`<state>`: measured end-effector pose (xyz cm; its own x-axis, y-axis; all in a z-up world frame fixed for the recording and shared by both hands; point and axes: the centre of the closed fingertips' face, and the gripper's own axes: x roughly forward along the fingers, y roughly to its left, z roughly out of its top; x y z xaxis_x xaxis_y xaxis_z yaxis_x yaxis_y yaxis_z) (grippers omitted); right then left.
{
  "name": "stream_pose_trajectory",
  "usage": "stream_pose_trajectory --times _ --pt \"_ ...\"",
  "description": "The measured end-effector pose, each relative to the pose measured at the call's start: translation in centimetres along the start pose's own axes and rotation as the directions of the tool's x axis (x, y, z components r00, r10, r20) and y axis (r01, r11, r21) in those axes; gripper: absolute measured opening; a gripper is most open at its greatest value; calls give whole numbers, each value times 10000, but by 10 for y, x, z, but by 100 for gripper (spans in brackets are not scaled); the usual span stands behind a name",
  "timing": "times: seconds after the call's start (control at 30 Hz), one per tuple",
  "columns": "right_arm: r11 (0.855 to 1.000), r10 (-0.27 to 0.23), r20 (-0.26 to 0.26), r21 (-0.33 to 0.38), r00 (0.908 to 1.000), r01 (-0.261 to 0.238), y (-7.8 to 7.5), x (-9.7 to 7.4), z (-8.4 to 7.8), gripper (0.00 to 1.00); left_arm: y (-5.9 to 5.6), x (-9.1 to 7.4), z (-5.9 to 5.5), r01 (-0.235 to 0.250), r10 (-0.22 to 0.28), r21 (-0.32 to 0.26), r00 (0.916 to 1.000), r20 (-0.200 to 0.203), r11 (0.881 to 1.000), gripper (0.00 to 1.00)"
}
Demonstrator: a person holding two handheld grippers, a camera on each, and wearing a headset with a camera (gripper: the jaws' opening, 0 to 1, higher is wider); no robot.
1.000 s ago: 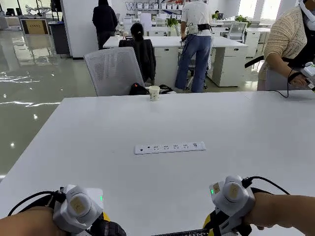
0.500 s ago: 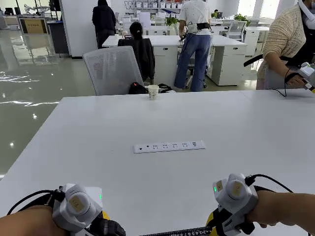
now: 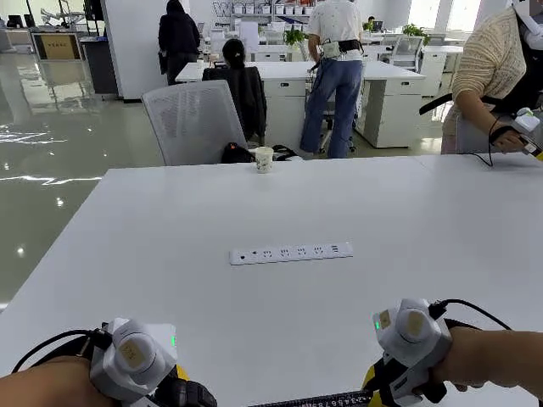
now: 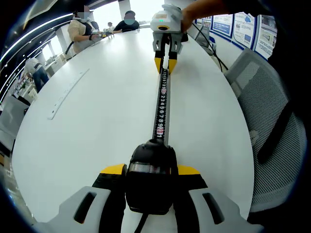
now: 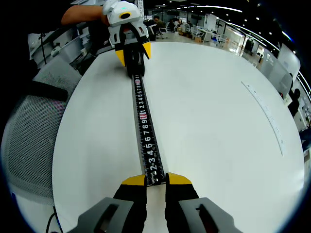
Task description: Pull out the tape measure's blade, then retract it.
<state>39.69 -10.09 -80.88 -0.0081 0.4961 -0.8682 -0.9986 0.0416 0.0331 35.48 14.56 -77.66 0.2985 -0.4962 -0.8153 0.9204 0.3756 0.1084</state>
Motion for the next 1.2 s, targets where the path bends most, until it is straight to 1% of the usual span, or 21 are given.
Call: stream_pose_trajectory --times 0.5,0.73,0.77,0.8,0.87,0.93,1.0,1.2 --pt "10000 1 -107 69 9999 0 -1 -4 -6 10 0 1 1 -3 3 -31 10000 32 10000 32" --pt "10000 -22 -145 57 9999 23 0 -4 -5 11 0 1 2 -53 53 -81 9999 86 10000 32" --pt "10000 -27 -193 13 9998 27 -1 -4 -5 11 0 1 2 -62 62 20 9999 81 10000 32" --pt "10000 -29 -236 -37 9997 28 -1 -4 -5 11 0 1 2 -60 59 44 9999 102 10000 33" --pt "9999 -23 -322 -136 9995 18 -1 -3 -5 11 1 1 4 -44 54 -262 9993 372 9996 33" --pt "9999 -39 -319 -102 9995 35 0 -3 -5 12 3 1 6 -59 86 -430 9981 616 9991 33" --pt "9997 -110 -287 -199 9995 104 1 -4 -6 12 2 0 5 -106 133 -369 9972 730 9993 33" --pt "9998 -151 -189 -109 9997 149 0 -3 -6 12 3 1 6 -154 176 -349 9978 642 9993 34"
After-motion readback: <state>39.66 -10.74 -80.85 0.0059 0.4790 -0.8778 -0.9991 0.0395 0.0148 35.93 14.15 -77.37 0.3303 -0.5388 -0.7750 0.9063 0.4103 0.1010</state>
